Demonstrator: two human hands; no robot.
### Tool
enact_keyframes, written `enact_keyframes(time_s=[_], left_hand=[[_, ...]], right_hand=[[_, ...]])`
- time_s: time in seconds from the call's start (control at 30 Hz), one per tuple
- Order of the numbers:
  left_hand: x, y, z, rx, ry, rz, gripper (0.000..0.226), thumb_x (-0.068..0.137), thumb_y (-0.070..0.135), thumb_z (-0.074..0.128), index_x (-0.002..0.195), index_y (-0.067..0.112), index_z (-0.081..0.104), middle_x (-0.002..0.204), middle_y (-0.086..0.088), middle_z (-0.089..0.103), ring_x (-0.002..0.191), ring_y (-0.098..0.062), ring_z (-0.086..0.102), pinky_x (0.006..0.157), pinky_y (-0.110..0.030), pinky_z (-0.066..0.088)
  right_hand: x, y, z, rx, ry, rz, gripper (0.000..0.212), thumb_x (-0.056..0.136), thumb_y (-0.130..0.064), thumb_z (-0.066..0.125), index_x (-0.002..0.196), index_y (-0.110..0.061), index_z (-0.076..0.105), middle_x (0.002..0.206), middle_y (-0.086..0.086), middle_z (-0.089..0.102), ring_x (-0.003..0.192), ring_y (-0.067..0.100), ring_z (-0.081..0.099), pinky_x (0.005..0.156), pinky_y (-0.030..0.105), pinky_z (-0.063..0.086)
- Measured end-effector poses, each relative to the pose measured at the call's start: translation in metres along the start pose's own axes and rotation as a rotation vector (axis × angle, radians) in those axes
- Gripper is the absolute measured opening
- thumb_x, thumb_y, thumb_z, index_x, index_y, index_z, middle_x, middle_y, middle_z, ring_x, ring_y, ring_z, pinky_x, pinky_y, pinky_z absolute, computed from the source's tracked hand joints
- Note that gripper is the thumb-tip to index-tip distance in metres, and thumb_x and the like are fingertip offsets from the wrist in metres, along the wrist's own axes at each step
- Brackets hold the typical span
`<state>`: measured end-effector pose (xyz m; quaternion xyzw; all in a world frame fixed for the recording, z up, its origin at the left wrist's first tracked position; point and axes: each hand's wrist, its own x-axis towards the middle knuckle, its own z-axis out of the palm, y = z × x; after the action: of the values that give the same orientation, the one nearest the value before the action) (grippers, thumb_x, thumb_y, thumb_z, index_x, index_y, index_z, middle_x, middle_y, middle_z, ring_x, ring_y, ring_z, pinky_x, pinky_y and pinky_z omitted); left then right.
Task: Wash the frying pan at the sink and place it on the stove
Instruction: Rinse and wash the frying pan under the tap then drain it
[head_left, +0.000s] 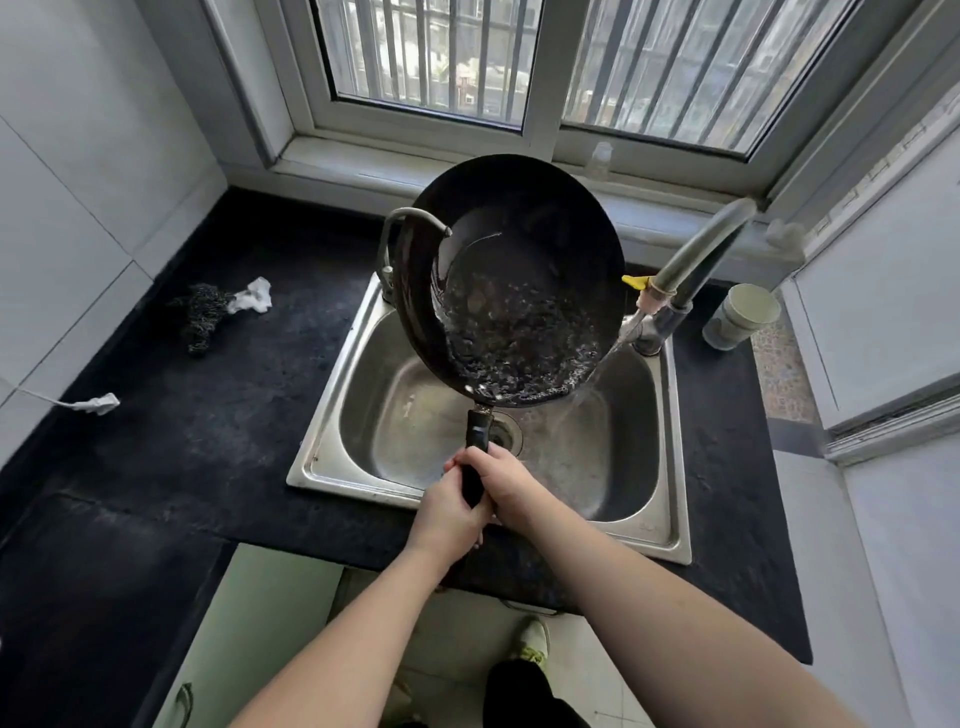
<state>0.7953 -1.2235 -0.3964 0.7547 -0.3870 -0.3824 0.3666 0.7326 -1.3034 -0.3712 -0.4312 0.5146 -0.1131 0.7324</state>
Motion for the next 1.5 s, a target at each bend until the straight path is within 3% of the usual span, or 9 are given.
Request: enact_keyframes(time_s=[0.23, 0.37, 0.5, 0.8, 1.1, 1.2, 1.37, 1.5], left_hand=[[0.003, -0.003, -0.005, 0.031, 0.013, 0.001, 0.022, 0.082, 0.021, 0.063, 0.101, 0.019, 0.053, 0.051, 0.002, 0.059, 0.029, -0.011, 0.054, 0.032, -0.020, 0.038], [-0.003, -0.002, -0.008, 0.042, 0.011, 0.009, 0.021, 0.082, 0.021, 0.063, 0.099, 0.024, 0.050, 0.064, 0.001, 0.060, 0.030, -0.012, 0.055, 0.032, -0.020, 0.039], [-0.015, -0.004, -0.008, 0.047, -0.004, -0.006, 0.021, 0.082, 0.022, 0.062, 0.096, 0.030, 0.048, 0.061, 0.002, 0.060, 0.030, -0.012, 0.054, 0.031, -0.019, 0.038], [-0.020, 0.007, -0.024, 0.112, -0.079, -0.036, 0.018, 0.083, 0.023, 0.057, 0.101, 0.021, 0.054, 0.053, 0.000, 0.060, 0.030, -0.012, 0.055, 0.030, -0.019, 0.036], [-0.040, 0.020, -0.042, 0.317, -0.122, -0.028, 0.011, 0.074, 0.029, 0.050, 0.084, 0.027, 0.053, 0.065, 0.004, 0.063, 0.037, -0.004, 0.056, 0.036, -0.018, 0.042], [-0.046, 0.027, -0.046, 0.353, -0.123, -0.044, 0.008, 0.073, 0.029, 0.050, 0.079, 0.026, 0.053, 0.066, 0.004, 0.062, 0.039, -0.006, 0.057, 0.036, -0.019, 0.041], [-0.054, 0.041, -0.054, 0.471, -0.120, -0.017, 0.010, 0.073, 0.027, 0.053, 0.069, 0.027, 0.044, 0.073, 0.003, 0.059, 0.070, -0.024, 0.063, 0.054, -0.026, 0.040], [-0.058, 0.053, -0.063, 0.520, -0.166, -0.037, 0.007, 0.075, 0.024, 0.052, 0.073, 0.026, 0.046, 0.070, 0.003, 0.058, 0.057, -0.021, 0.057, 0.050, -0.026, 0.042]], right_hand=[[0.009, 0.003, 0.008, 0.075, -0.026, 0.007, 0.022, 0.090, -0.020, 0.060, 0.071, -0.011, 0.063, 0.066, 0.003, 0.064, 0.056, 0.015, 0.059, 0.056, 0.025, 0.049], [0.008, 0.009, 0.012, 0.104, -0.008, 0.014, 0.022, 0.091, -0.019, 0.059, 0.070, -0.011, 0.062, 0.067, 0.003, 0.065, 0.057, 0.014, 0.060, 0.059, 0.024, 0.049], [0.005, 0.019, 0.016, 0.084, 0.000, 0.050, 0.023, 0.088, -0.017, 0.058, 0.067, -0.013, 0.063, 0.066, 0.002, 0.066, 0.060, 0.015, 0.059, 0.062, 0.025, 0.049], [-0.002, 0.018, 0.020, 0.159, 0.014, 0.102, 0.018, 0.086, -0.016, 0.056, 0.072, -0.010, 0.064, 0.063, 0.000, 0.068, 0.055, 0.014, 0.062, 0.054, 0.021, 0.049], [-0.023, 0.026, 0.029, 0.315, 0.020, 0.182, 0.022, 0.083, -0.014, 0.056, 0.065, -0.009, 0.066, 0.062, 0.005, 0.065, 0.052, 0.017, 0.059, 0.051, 0.023, 0.047], [-0.031, 0.024, 0.031, 0.358, 0.024, 0.216, 0.020, 0.082, -0.017, 0.057, 0.065, -0.010, 0.066, 0.062, 0.004, 0.063, 0.052, 0.018, 0.058, 0.053, 0.025, 0.046], [-0.045, 0.021, 0.038, 0.543, -0.033, 0.296, 0.023, 0.078, -0.022, 0.058, 0.059, -0.012, 0.065, 0.062, 0.002, 0.058, 0.059, 0.021, 0.053, 0.062, 0.030, 0.042], [-0.055, 0.016, 0.044, 0.600, -0.097, 0.334, 0.021, 0.074, -0.023, 0.058, 0.055, -0.015, 0.062, 0.057, -0.001, 0.056, 0.054, 0.020, 0.053, 0.061, 0.028, 0.042]])
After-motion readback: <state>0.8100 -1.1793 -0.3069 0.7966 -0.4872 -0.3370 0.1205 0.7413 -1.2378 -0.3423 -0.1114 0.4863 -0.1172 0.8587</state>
